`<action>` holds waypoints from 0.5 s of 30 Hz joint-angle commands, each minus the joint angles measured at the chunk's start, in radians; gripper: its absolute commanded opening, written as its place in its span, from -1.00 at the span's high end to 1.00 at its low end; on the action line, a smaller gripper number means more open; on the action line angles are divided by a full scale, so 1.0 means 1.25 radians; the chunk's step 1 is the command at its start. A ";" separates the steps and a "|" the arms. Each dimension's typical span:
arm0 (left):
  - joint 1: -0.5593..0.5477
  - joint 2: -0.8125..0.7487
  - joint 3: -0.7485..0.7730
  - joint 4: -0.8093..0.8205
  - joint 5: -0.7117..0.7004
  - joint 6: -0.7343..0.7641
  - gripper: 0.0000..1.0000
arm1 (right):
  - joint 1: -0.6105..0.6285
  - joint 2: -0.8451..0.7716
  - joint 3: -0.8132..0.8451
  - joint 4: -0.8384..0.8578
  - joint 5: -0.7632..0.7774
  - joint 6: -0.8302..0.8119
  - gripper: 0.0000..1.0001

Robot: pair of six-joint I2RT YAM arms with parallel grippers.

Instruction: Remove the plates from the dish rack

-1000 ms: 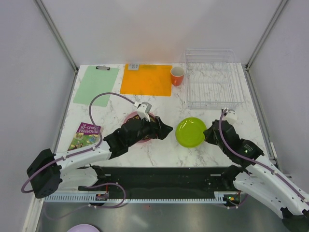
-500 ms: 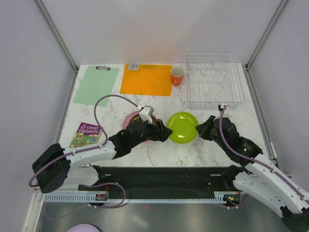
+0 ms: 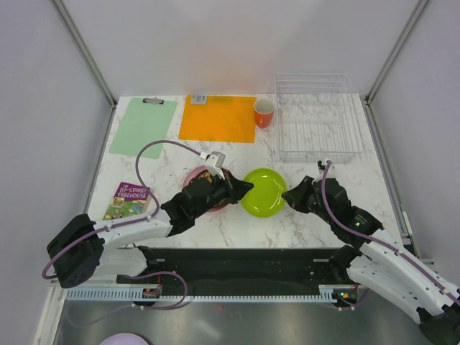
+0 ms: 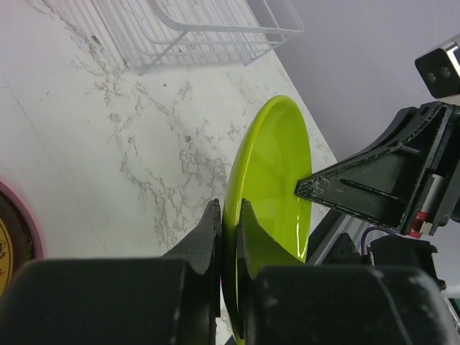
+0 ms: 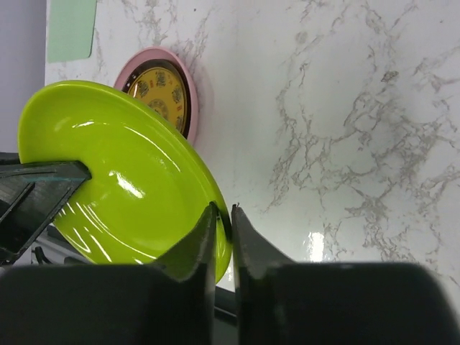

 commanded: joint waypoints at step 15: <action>0.146 -0.216 -0.066 -0.327 -0.244 0.099 0.95 | 0.005 -0.012 0.020 0.027 0.049 -0.006 -0.25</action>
